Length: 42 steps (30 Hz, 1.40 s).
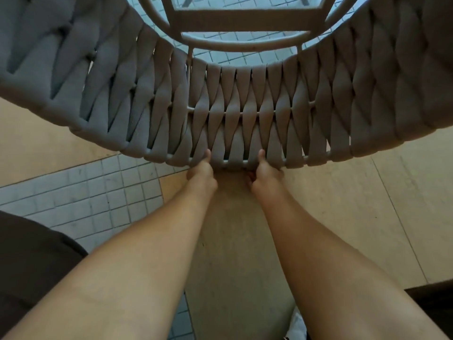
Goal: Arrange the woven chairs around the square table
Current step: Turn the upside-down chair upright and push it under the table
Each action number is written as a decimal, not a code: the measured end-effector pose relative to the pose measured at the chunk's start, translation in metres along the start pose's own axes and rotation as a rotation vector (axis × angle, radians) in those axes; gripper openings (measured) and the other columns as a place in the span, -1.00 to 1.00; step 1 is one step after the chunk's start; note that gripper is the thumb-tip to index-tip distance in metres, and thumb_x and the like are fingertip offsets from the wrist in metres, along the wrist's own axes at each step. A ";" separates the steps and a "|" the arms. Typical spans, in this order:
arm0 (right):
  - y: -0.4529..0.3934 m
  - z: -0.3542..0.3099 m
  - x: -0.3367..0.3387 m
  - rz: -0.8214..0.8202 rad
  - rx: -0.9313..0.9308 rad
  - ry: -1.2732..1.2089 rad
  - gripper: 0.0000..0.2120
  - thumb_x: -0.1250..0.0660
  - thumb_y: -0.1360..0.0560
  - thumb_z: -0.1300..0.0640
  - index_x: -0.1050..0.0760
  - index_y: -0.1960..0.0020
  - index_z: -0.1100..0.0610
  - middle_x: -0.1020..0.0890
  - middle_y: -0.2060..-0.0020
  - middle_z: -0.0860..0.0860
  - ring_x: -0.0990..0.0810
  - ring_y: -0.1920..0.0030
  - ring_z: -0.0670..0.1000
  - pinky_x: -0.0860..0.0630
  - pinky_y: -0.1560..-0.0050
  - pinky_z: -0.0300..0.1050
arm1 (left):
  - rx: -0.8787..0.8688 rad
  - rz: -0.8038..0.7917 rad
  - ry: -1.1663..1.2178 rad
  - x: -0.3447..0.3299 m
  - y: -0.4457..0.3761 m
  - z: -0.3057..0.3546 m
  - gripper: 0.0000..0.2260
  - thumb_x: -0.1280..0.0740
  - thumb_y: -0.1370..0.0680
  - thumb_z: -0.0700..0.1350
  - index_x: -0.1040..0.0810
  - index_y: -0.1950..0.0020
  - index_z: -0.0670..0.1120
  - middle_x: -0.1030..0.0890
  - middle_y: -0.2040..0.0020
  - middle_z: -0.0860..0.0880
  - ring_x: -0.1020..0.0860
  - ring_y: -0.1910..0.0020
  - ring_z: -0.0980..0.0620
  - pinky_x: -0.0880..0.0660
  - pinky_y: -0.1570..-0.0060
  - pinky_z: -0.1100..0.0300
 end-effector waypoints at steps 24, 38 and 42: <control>0.197 -0.103 0.034 0.004 -0.042 0.032 -0.57 -0.46 -0.55 0.25 -0.44 -0.37 0.09 -0.65 -0.18 0.11 -0.64 -0.16 0.15 -0.61 -0.16 0.24 | -0.274 0.275 -0.228 0.049 0.226 0.050 -0.54 -0.52 -0.44 0.19 -0.37 -0.08 -0.01 -0.56 -0.02 0.09 -0.53 0.04 0.09 -0.46 0.08 0.26; 0.386 -0.127 0.090 0.152 -0.047 0.146 -0.52 -0.46 -0.54 0.21 -0.36 -0.38 0.22 -0.61 -0.22 0.18 -0.66 -0.13 0.19 -0.65 -0.09 0.24 | -1.453 -0.475 -2.034 0.055 0.421 0.119 -0.16 -0.39 -0.36 0.31 -0.22 -0.53 -0.01 -0.32 -0.48 -0.13 -0.24 -0.50 -0.19 -0.11 -0.50 -0.11; 0.425 -0.134 0.092 0.174 0.003 0.151 -0.53 -0.48 -0.53 0.18 -0.34 -0.34 0.18 -0.59 -0.24 0.18 -0.67 -0.12 0.20 -0.68 0.02 0.24 | -1.261 -0.397 -2.329 0.063 0.426 0.138 -0.21 -0.29 -0.55 0.09 0.05 -0.65 -0.07 -0.08 -0.65 -0.13 0.04 -0.63 -0.18 0.07 -0.53 -0.29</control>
Point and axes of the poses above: each hand's wrist, its own y-axis away from the middle knuckle, its own x-axis out of the back of the hand, z = x × y, the point moved 7 cm from there along -y, towards the middle knuckle
